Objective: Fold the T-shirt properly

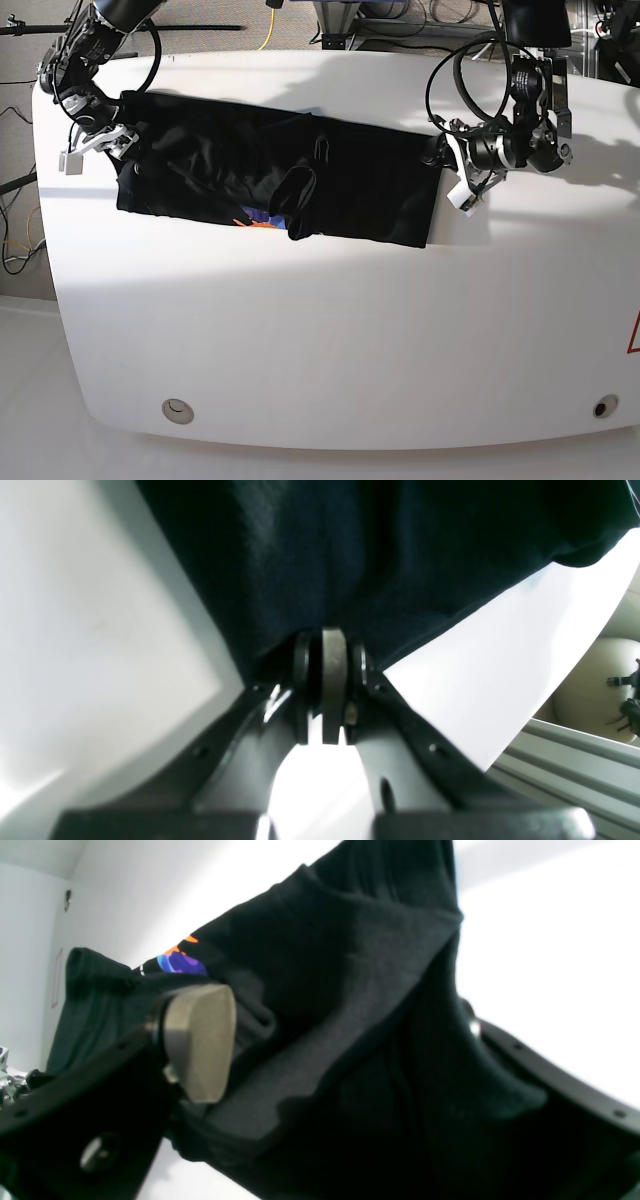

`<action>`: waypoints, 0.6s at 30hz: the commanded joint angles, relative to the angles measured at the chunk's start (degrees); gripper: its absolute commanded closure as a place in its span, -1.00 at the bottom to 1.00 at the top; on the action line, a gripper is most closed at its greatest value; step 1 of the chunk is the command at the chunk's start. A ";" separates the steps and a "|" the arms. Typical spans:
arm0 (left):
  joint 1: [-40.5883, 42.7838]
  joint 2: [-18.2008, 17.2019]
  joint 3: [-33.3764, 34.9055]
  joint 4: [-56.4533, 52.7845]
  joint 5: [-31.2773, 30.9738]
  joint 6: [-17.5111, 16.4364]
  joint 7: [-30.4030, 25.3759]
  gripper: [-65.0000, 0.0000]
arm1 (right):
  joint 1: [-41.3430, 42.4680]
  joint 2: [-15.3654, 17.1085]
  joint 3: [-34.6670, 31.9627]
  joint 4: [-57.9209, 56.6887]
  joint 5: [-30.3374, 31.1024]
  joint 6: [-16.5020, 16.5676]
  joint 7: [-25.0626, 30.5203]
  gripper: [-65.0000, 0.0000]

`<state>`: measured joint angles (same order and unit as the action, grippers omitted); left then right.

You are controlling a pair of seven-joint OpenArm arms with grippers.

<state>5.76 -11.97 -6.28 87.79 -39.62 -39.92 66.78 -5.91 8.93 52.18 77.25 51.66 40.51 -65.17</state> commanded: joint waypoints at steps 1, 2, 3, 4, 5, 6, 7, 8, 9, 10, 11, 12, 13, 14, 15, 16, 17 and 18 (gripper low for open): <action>-0.69 -0.60 -0.24 0.72 0.22 -0.08 0.25 0.95 | 0.59 0.59 0.94 1.39 1.61 -0.51 -3.62 -0.64; -0.69 -0.62 -0.23 0.70 0.26 -0.08 0.22 0.95 | 0.59 0.56 0.89 1.63 2.26 -0.51 -4.04 -0.64; -0.70 -0.63 -0.23 0.67 0.29 -0.08 0.19 0.95 | 0.60 0.54 0.84 1.87 2.91 -0.51 -4.45 -0.65; -0.74 -0.65 -0.28 0.68 0.37 -0.08 0.18 0.95 | 0.59 0.49 0.63 2.18 3.57 -0.51 -4.81 -0.65; -0.77 -0.66 -0.33 0.68 0.44 -0.08 0.17 0.95 | 0.58 0.45 0.43 2.48 4.22 -0.51 -5.17 -0.66; -0.83 -0.66 -0.33 0.70 0.41 -0.08 0.17 0.95 | 0.57 0.47 0.08 2.72 4.70 -0.51 -5.43 -0.67; -0.89 -0.67 -0.33 0.71 0.38 -0.08 0.18 0.95 | 0.57 0.48 -0.26 2.96 5.18 -0.51 -5.69 -0.67; -0.94 -0.67 -0.34 0.73 0.40 -0.08 0.19 0.95 | 0.49 0.51 -0.92 3.17 5.47 -0.51 -5.90 -0.68; -1.00 -0.67 -0.35 0.75 0.42 -0.08 0.20 0.95 | 0.41 0.53 -1.57 3.38 5.76 -0.51 -6.11 -0.69; -1.07 -0.72 -0.28 0.76 0.40 -0.08 0.39 0.95 | 0.27 0.67 -3.64 3.14 6.05 -0.51 -6.84 -0.69; -1.14 -0.77 -0.20 0.76 0.38 -0.08 0.59 0.95 | 0.13 0.80 -5.71 2.89 6.33 -0.51 -7.58 -0.68; -1.23 -0.77 -0.17 0.77 0.40 -0.08 0.61 0.95 | 0.09 0.87 -6.91 3.03 6.30 -0.51 -7.55 -0.65; -1.31 -0.77 -0.13 0.78 0.42 -0.08 0.63 0.95 | 0.06 0.93 -8.11 3.17 6.27 -0.51 -7.53 -0.62; -1.30 -0.78 -0.15 0.78 0.43 -0.08 0.66 0.95 | 0.10 0.97 -9.03 3.17 6.09 -0.51 -7.53 -0.55; -1.28 -0.78 -0.17 0.79 0.44 -0.08 0.70 0.95 | 0.13 1.00 -9.96 3.16 5.92 -0.51 -7.53 -0.48; -1.36 -0.75 -0.14 0.75 0.46 -0.08 0.67 0.95 | 0.17 0.98 -10.14 3.18 5.78 -0.51 -7.49 -0.38; -1.43 -0.72 -0.11 0.72 0.47 -0.08 0.64 0.95 | 0.21 0.95 -10.32 3.20 5.64 -0.51 -7.45 -0.28; -1.42 -0.70 -0.10 0.68 0.46 -0.08 0.69 0.95 | 0.25 0.88 -10.06 3.32 5.54 -0.51 -7.52 -0.16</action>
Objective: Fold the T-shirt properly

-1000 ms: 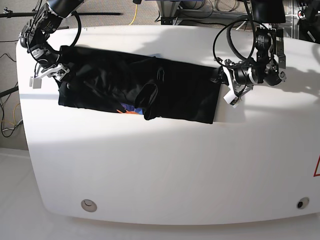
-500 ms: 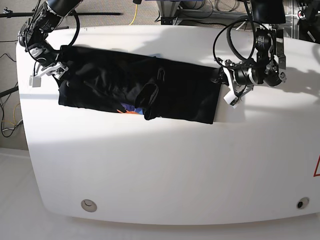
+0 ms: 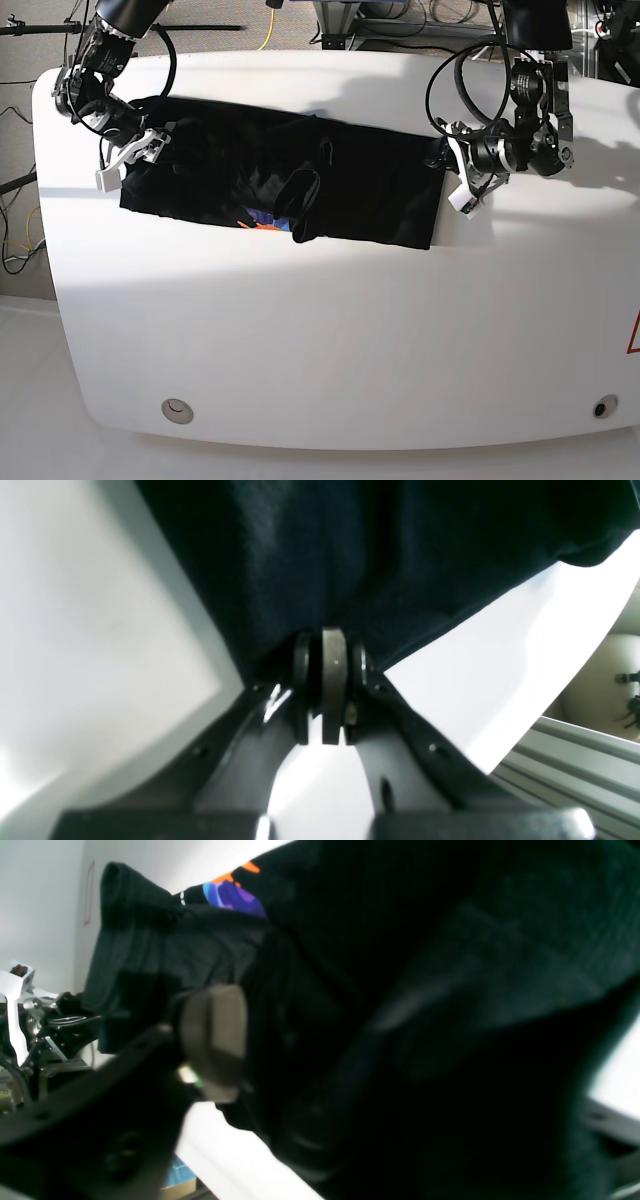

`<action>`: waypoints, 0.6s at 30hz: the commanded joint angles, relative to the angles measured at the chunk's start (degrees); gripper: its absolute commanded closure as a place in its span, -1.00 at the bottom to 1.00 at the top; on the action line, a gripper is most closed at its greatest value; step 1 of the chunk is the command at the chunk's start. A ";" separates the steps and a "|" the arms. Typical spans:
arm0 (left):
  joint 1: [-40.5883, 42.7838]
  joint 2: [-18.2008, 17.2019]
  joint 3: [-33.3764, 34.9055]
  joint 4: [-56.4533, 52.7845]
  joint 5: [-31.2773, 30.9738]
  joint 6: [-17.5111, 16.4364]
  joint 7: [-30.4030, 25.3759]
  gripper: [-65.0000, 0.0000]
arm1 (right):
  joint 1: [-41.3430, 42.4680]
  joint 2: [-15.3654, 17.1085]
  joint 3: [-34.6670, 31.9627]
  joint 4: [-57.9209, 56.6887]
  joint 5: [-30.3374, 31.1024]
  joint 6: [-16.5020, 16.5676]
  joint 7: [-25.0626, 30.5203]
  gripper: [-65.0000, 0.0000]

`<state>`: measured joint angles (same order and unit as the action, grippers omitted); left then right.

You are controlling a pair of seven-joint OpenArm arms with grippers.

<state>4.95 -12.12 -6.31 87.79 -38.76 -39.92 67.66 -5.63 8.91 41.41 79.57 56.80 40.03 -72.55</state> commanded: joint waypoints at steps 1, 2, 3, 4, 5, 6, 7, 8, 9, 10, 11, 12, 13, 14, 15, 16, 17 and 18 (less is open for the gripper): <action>-0.59 -0.53 -0.07 0.63 -0.41 -0.08 -0.14 0.95 | 0.00 0.83 0.97 1.12 0.31 -0.03 -0.21 -0.04; -0.45 -0.55 -0.02 0.57 -0.37 -0.08 0.02 0.95 | -0.06 0.84 2.09 1.41 -0.10 -0.03 -1.02 0.22; -0.30 -0.57 0.03 0.51 -0.33 -0.08 0.18 0.96 | -0.12 0.86 3.21 1.69 -0.51 -0.03 -1.82 0.47; -0.27 -0.57 0.00 0.54 -0.33 -0.08 0.19 0.96 | -0.17 0.85 3.39 1.73 -0.63 -0.03 -1.84 0.59; -0.23 -0.57 -0.03 0.57 -0.33 -0.08 0.21 0.96 | -0.22 0.84 3.58 1.77 -0.74 -0.03 -1.86 0.71; -0.22 -0.58 -0.04 0.56 -0.37 -0.08 0.24 0.96 | -0.25 0.82 3.85 1.93 -0.80 -0.03 -1.89 0.81; -0.22 -0.59 -0.06 0.56 -0.42 -0.08 0.27 0.96 | -0.29 0.80 4.13 2.08 -0.86 -0.03 -1.92 0.91; -0.21 -0.60 -0.09 0.63 -0.45 -0.08 0.19 0.96 | -0.35 0.77 4.25 2.20 -0.94 -0.03 -1.91 0.98; -0.21 -0.61 -0.13 0.70 -0.48 -0.08 0.11 0.96 | -0.41 0.75 4.37 2.31 -1.01 -0.03 -1.89 1.00; -0.19 -0.59 -0.14 0.70 -0.47 -0.08 0.16 0.96 | -0.47 0.72 4.40 2.48 -1.03 -0.03 -1.89 1.00; -0.17 -0.57 -0.14 0.70 -0.46 -0.08 0.21 0.96 | -0.52 0.69 4.43 2.65 -1.05 -0.03 -1.89 1.00; -0.21 -0.56 -0.11 0.70 -0.47 -0.08 0.21 0.96 | -0.58 0.71 4.49 2.90 -1.04 -0.03 -1.88 1.00; -0.25 -0.55 -0.09 0.71 -0.48 -0.08 0.21 0.96 | -0.65 0.73 4.55 3.15 -1.03 -0.03 -1.87 1.00; -0.19 -0.67 0.06 0.69 -0.52 -0.08 0.40 0.96 | -0.71 0.84 4.45 4.20 -0.73 -0.03 -2.26 1.00; -0.14 -0.79 0.20 0.67 -0.57 -0.08 0.60 0.96 | -0.78 0.94 4.36 5.26 -0.43 -0.03 -2.64 1.00; -0.15 -0.77 0.21 0.67 -0.61 -0.08 0.67 0.96 | -0.82 0.94 4.47 5.92 -0.38 -0.03 -2.82 1.00; -0.17 -0.76 0.23 0.68 -0.65 -0.08 0.75 0.96 | -0.86 0.94 4.58 6.58 -0.33 -0.03 -3.01 1.00; -0.13 -0.76 0.24 0.70 -0.64 -0.08 0.76 0.96 | -0.89 0.97 4.67 7.31 -0.29 -0.03 -3.15 1.00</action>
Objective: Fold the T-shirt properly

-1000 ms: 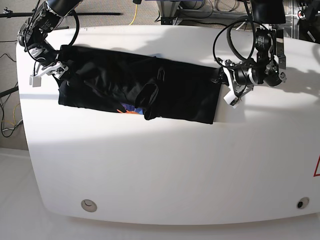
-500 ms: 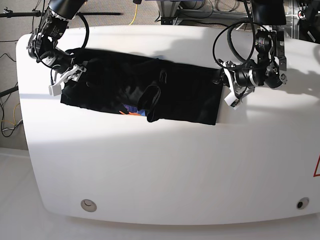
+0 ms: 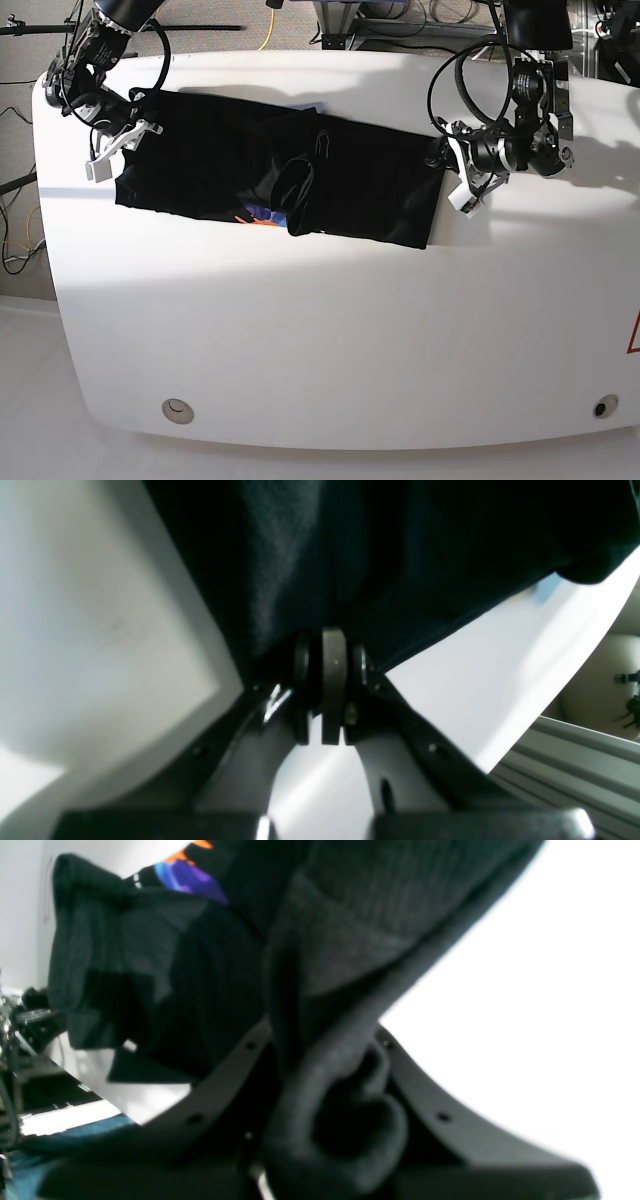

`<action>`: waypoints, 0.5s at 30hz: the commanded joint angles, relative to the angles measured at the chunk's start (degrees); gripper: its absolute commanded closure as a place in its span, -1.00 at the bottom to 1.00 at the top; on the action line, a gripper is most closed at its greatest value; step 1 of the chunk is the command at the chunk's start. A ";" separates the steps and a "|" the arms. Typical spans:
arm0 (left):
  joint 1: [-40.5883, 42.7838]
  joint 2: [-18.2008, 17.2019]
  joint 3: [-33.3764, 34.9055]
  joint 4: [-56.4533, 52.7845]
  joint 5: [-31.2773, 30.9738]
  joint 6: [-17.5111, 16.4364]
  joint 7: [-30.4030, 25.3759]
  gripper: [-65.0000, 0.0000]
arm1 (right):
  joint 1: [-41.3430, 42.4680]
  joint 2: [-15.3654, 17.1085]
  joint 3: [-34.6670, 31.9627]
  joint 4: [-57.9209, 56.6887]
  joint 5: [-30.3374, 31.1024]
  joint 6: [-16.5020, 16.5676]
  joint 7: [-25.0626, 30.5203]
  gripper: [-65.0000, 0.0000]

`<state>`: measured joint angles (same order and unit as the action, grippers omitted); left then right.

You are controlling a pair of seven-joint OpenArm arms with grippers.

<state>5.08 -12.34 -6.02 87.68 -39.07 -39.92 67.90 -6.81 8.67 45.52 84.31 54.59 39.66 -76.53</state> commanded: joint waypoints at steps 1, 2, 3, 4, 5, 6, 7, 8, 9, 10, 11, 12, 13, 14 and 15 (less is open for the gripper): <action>-0.22 -0.55 -0.03 0.83 -0.32 -0.08 0.53 0.96 | 0.27 1.24 0.65 3.31 1.96 0.34 0.68 1.00; -0.21 -0.54 -0.04 0.84 -0.30 -0.08 0.52 0.96 | 0.20 1.23 0.71 4.03 1.99 0.34 0.63 1.00; -0.21 -0.53 -0.04 0.84 -0.28 -0.08 0.51 0.96 | 0.14 1.22 0.78 4.76 2.02 0.34 0.57 1.00; -0.20 -0.54 -0.02 0.85 -0.25 -0.08 0.50 0.96 | 0.08 1.23 0.78 5.40 2.05 0.34 0.51 1.00; -0.19 -0.56 0.00 0.86 -0.22 -0.08 0.50 0.96 | 0.03 1.24 0.78 6.04 2.08 0.34 0.45 1.00; -0.11 -0.57 -0.06 0.97 -0.21 -0.08 0.40 0.96 | 0.01 1.24 0.42 7.31 2.33 0.34 0.31 1.00; -0.03 -0.57 -0.12 1.08 -0.21 -0.08 0.30 0.95 | -0.01 1.25 0.07 8.58 2.58 0.34 0.16 1.00; -0.01 -0.58 -0.14 1.08 -0.20 -0.08 0.30 0.95 | 0.00 1.26 -0.21 9.31 2.76 0.34 0.15 1.00; 0.01 -0.58 -0.15 1.09 -0.20 -0.08 0.30 0.95 | 0.00 1.28 -0.48 10.05 2.95 0.34 0.14 1.00; 0.03 -0.61 -0.15 1.12 -0.22 -0.08 0.33 0.95 | -0.02 1.28 -0.92 10.73 3.16 0.34 0.11 1.00; 0.05 -0.64 -0.16 1.14 -0.24 -0.08 0.36 0.95 | -0.04 1.28 -1.36 11.40 3.37 0.34 0.09 1.00; 0.04 -0.63 -0.20 1.12 -0.21 -0.08 0.33 0.95 | -0.07 1.28 -1.86 11.98 3.49 0.34 0.08 1.00; 0.04 -0.62 -0.25 1.10 -0.17 -0.08 0.31 0.95 | -0.09 1.28 -2.36 12.56 3.60 0.23 0.07 1.00; 0.04 -0.63 -0.21 1.13 -0.16 -0.08 0.29 0.95 | -0.15 1.27 -3.14 13.17 3.74 -0.07 0.04 1.00; 0.05 -0.65 -0.17 1.16 -0.15 -0.08 0.26 0.96 | -0.22 1.26 -3.92 13.77 3.88 -0.38 0.01 1.00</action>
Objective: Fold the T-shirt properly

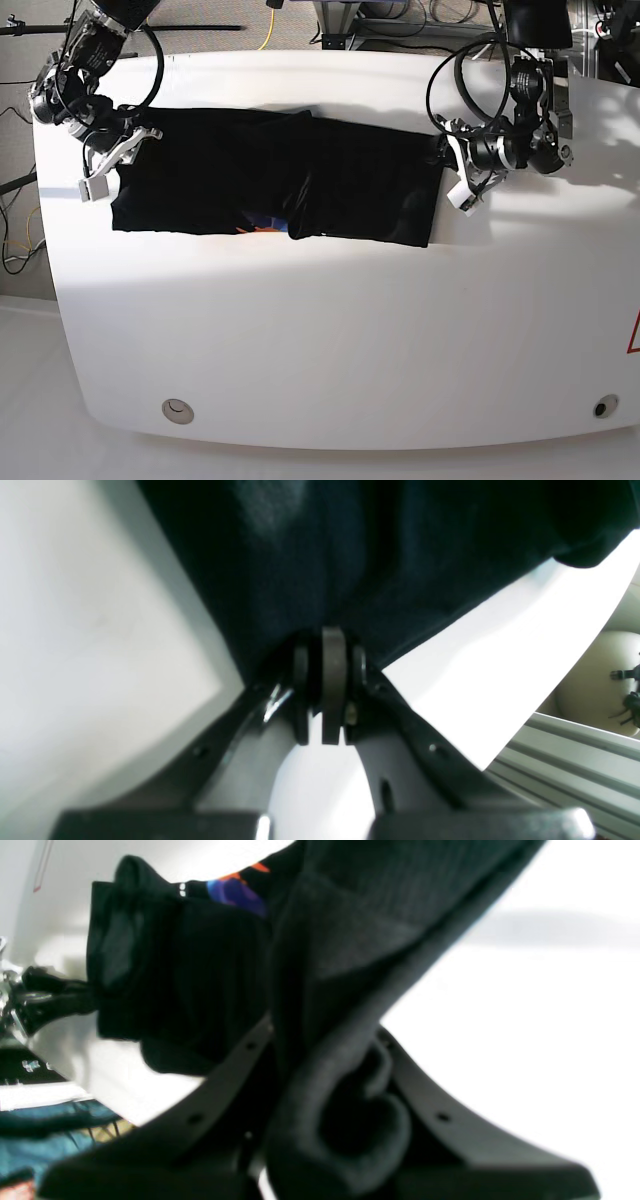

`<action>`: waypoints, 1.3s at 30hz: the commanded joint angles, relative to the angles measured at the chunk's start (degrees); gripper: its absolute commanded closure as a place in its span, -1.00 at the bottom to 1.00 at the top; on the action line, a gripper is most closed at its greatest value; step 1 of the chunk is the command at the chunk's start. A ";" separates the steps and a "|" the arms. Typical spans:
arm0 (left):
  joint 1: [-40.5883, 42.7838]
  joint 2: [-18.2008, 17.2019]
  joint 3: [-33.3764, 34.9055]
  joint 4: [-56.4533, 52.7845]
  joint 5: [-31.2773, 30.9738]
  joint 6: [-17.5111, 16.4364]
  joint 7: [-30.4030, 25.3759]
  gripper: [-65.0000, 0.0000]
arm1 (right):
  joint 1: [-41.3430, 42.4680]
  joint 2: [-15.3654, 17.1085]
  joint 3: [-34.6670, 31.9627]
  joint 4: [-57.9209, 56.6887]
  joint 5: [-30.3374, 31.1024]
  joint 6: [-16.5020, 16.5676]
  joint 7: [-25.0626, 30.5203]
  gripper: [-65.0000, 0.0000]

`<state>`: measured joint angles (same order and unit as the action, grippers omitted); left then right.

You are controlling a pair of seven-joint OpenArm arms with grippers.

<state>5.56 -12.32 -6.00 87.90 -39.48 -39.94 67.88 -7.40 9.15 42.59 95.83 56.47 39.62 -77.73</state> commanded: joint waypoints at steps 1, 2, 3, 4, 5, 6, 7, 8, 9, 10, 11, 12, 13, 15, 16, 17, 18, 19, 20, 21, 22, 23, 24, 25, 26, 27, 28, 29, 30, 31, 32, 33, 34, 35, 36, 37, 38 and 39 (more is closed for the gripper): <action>-0.42 -0.71 -0.19 0.78 0.22 -0.06 0.52 0.97 | 0.33 0.60 -2.92 3.77 2.39 -1.64 1.27 1.00; -0.41 -0.75 -0.19 0.63 0.17 -0.06 0.75 0.97 | 0.29 0.41 -4.85 5.28 2.77 -2.94 1.34 1.00; -0.41 -0.74 -0.21 0.61 0.17 -0.06 0.72 0.98 | 0.28 0.31 -5.74 5.65 2.88 -3.26 1.36 1.00; -0.40 -0.72 -0.23 0.59 0.18 -0.06 0.69 0.98 | 0.27 0.21 -6.63 6.02 2.99 -3.58 1.38 1.00; -0.38 -0.73 -0.24 0.60 0.17 -0.06 0.72 0.98 | 0.25 0.10 -7.53 6.24 3.06 -3.82 1.34 1.00; -0.35 -0.73 -0.25 0.60 0.16 -0.06 0.74 0.98 | 0.23 -0.02 -8.44 6.45 3.13 -4.06 1.30 1.00; -0.30 -0.73 -0.27 0.62 0.16 -0.06 0.76 0.98 | 0.27 -0.16 -9.05 6.61 3.21 -4.20 1.26 1.00; -0.25 -0.73 -0.29 0.64 0.17 -0.06 0.78 0.98 | 0.31 -0.31 -9.65 6.76 3.30 -4.34 1.21 1.00; -0.26 -0.73 -0.29 0.59 0.20 -0.06 0.71 0.98 | 0.31 -0.49 -10.27 6.75 3.34 -4.31 1.20 1.00; -0.26 -0.73 -0.28 0.54 0.24 -0.06 0.65 0.98 | 0.31 -0.66 -10.89 6.75 3.39 -4.29 1.20 1.00; -0.14 -0.69 -0.30 0.44 0.09 -0.06 0.69 0.97 | 0.42 -1.06 -11.42 6.32 3.92 -4.49 1.15 1.00; -0.01 -0.65 -0.32 0.34 -0.05 -0.06 0.74 0.96 | 0.52 -1.45 -11.96 5.88 4.45 -4.69 1.10 1.00; 0.02 -0.66 -0.30 0.35 -0.02 -0.06 0.71 0.96 | 0.56 -1.64 -12.30 5.88 4.50 -4.69 1.07 1.00; 0.04 -0.66 -0.30 0.34 0.04 -0.06 0.69 0.96 | 0.61 -1.98 -12.88 5.85 4.64 -4.65 0.95 1.00; 0.02 -0.66 -0.33 0.32 0.08 -0.06 0.70 0.96 | 0.61 -2.12 -13.11 5.82 4.74 -4.61 0.86 1.00; 0.05 -0.67 -0.36 0.30 0.07 -0.06 0.71 0.96 | 0.66 -2.32 -13.32 5.81 4.75 -4.61 0.73 1.00; 0.08 -0.67 -0.40 0.27 0.07 -0.06 0.71 0.96 | 0.71 -2.53 -13.53 5.80 4.77 -4.62 0.61 1.00; 0.10 -0.65 -0.40 0.29 0.04 -0.06 0.81 0.96 | 0.73 -2.70 -13.79 5.81 4.75 -4.77 0.54 1.00; 0.12 -0.63 -0.40 0.30 0.01 -0.06 0.90 0.96 | 0.75 -2.88 -14.05 5.83 4.73 -4.91 0.47 1.00; 0.14 -0.63 -0.37 0.25 0.03 -0.06 0.99 0.97 | 0.80 -3.10 -14.24 5.92 4.69 -5.08 0.43 1.00; 0.15 -0.63 -0.33 0.19 0.05 -0.06 1.09 0.97 | 0.84 -3.33 -14.43 6.01 4.64 -5.24 0.39 1.00; 0.30 -0.68 -0.16 0.28 -0.10 -0.06 0.92 0.97 | 1.06 -3.55 -14.16 6.22 4.62 -5.01 0.61 1.00; 0.45 -0.72 0.01 0.37 -0.24 -0.06 0.75 0.97 | 1.28 -3.77 -13.90 6.43 4.59 -4.78 0.83 1.00; 0.46 -0.71 0.01 0.36 -0.25 -0.06 0.78 0.97 | 1.31 -3.98 -14.10 6.45 4.58 -4.86 0.82 1.00; 0.47 -0.70 0.00 0.35 -0.27 -0.06 0.82 0.97 | 1.34 -4.19 -14.30 6.47 4.56 -4.94 0.82 1.00; 0.47 -0.70 0.01 0.34 -0.29 -0.06 0.86 0.98 | 1.42 -4.41 -14.52 6.50 4.54 -5.02 0.80 1.00; 0.48 -0.70 0.02 0.33 -0.31 -0.06 0.90 0.98 | 1.50 -4.63 -14.73 6.53 4.52 -5.11 0.79 1.00; 0.51 -0.71 0.03 0.35 -0.33 -0.06 0.87 0.97 | 1.48 -4.84 -14.93 6.56 4.54 -5.15 0.79 1.00; 0.53 -0.72 0.03 0.37 -0.36 -0.06 0.83 0.97 | 1.46 -5.06 -15.12 6.59 4.56 -5.19 0.78 1.00; 0.53 -0.73 0.02 0.37 -0.35 -0.06 0.80 0.97 | 1.52 -5.25 -15.23 6.61 4.66 -5.21 0.77 1.00; 0.53 -0.74 0.01 0.36 -0.34 -0.06 0.77 0.97 | 1.59 -5.45 -15.34 6.63 4.75 -5.23 0.76 1.00; 0.47 -0.75 0.07 0.19 -0.23 -0.06 0.47 0.97 | 1.86 -6.10 -15.43 6.70 4.77 -5.00 1.04 1.00; 0.41 -0.77 0.12 0.01 -0.12 -0.06 0.18 0.97 | 2.13 -6.75 -15.51 6.77 4.79 -4.77 1.31 1.00; 0.41 -0.77 0.13 0.01 -0.12 -0.06 0.10 0.97 | 2.18 -7.01 -15.78 6.80 4.88 -4.74 1.33 1.00; 0.42 -0.77 0.13 0.02 -0.11 -0.06 0.01 0.97 | 2.24 -7.27 -16.04 6.84 4.96 -4.71 1.35 1.00; 0.44 -0.78 0.11 0.04 -0.10 -0.06 -0.02 0.97 | 2.38 -7.55 -16.34 6.90 5.02 -4.69 1.39 1.00; 0.47 -0.79 0.09 0.07 -0.10 -0.06 -0.05 0.97 | 2.52 -7.82 -16.64 6.96 5.08 -4.68 1.43 1.00; 0.50 -0.79 0.13 0.07 -0.09 -0.06 -0.08 0.96 | 2.62 -8.12 -16.97 7.07 5.08 -4.67 1.48 1.00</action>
<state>6.20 -12.64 -5.93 87.57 -40.34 -39.94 67.40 -5.89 1.28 26.04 101.32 59.22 34.52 -77.80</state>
